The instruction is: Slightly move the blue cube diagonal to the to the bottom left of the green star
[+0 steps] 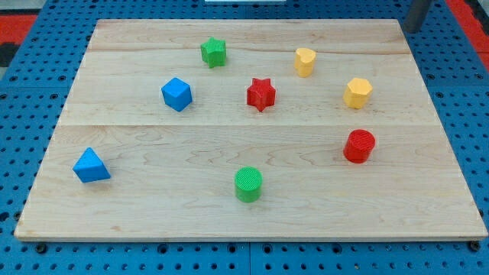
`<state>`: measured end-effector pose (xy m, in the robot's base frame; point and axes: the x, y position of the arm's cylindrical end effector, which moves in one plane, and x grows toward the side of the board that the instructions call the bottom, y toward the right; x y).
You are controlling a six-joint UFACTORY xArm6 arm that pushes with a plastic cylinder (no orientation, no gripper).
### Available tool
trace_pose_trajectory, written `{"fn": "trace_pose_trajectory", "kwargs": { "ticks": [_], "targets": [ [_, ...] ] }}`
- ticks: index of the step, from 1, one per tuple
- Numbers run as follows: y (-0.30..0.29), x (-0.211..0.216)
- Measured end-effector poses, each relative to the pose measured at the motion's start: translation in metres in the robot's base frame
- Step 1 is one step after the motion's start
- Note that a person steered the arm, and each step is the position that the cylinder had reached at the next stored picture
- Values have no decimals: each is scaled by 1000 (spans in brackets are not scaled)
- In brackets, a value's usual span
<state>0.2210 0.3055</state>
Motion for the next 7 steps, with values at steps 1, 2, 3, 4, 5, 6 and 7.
{"fn": "trace_pose_trajectory", "kwargs": {
  "ticks": [1,2,3,4,5,6,7],
  "targets": [
    [0,0],
    [-1,3],
    [-7,24],
    [-59,34],
    [-87,36],
    [-143,36],
    [-123,67]
  ]
}}
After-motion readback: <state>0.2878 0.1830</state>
